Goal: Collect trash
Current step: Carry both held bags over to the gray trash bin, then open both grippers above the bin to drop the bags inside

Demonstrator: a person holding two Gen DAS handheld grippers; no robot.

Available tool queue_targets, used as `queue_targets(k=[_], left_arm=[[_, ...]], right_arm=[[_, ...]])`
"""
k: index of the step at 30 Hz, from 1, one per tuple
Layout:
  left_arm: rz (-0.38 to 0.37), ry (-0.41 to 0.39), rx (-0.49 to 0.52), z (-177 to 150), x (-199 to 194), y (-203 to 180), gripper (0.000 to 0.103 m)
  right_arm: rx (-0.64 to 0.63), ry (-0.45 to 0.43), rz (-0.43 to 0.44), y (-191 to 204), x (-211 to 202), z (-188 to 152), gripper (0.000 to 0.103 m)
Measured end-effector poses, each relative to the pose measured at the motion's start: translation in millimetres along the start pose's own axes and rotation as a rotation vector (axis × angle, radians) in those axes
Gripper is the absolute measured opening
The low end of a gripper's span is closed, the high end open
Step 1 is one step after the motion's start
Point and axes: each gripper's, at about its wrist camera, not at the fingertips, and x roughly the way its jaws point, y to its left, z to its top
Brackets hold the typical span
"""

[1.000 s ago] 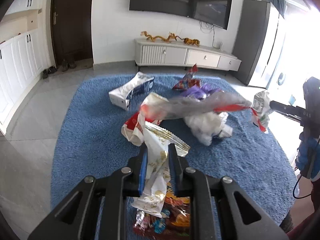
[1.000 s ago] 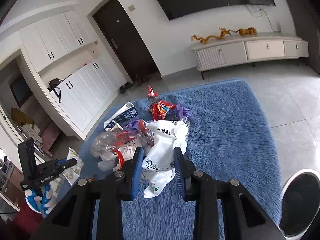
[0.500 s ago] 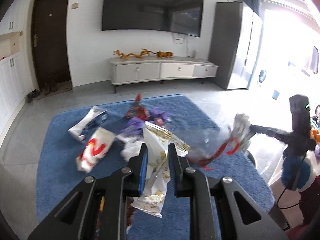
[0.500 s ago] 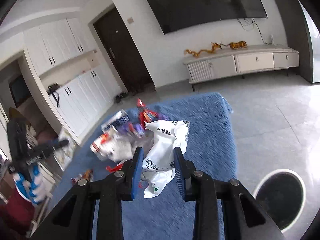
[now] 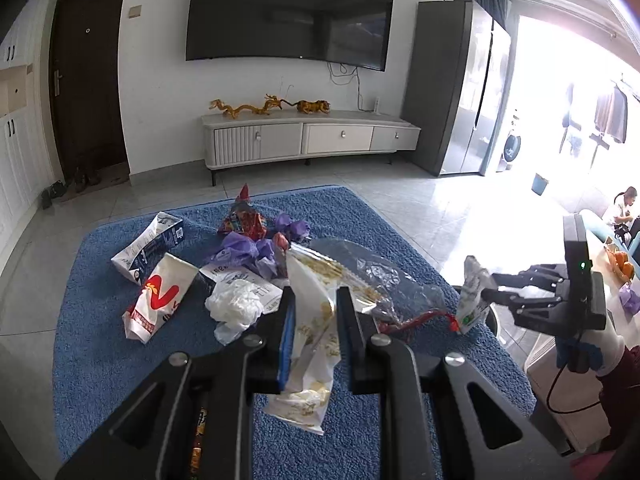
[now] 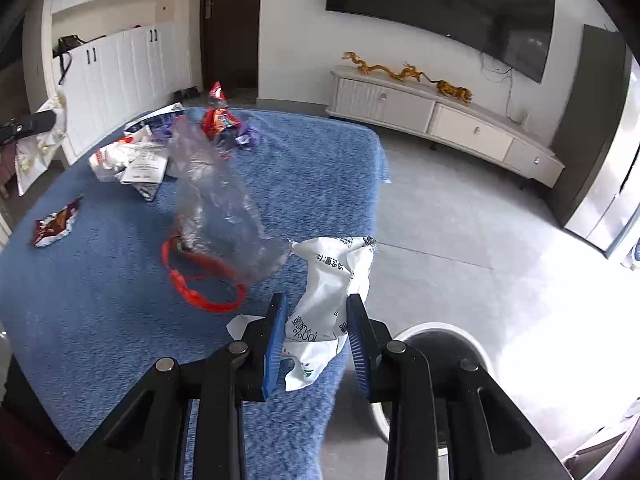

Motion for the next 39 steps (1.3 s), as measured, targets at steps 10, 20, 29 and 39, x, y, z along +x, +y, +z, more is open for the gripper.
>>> queue_targets(k=[10,20,29,39], left_arm=[[-0.114,0.033,0.096,30.7,42.0,-70.3,0.018],[-0.241,0.211,0.198,59.4,173.4,-233.0,0.019],[-0.243,0.388,0.222,34.3,286.6,-333.2,0.023],[-0.282,0.478,0.125,14.7,331.1,-343.5,0.042]], right_arm=[[0.161,-0.084,-0.055,-64.3,-23.2,-9.4,0.029],[0.448,-0.021,-0.123,-182.2,10.8,-89.7,0.029],[0.603,0.056,-0.093,-237.2,60.2,-149.6,0.032],[0.690,0.094,-0.107,-260.2,70.3,-182.5,0.058]])
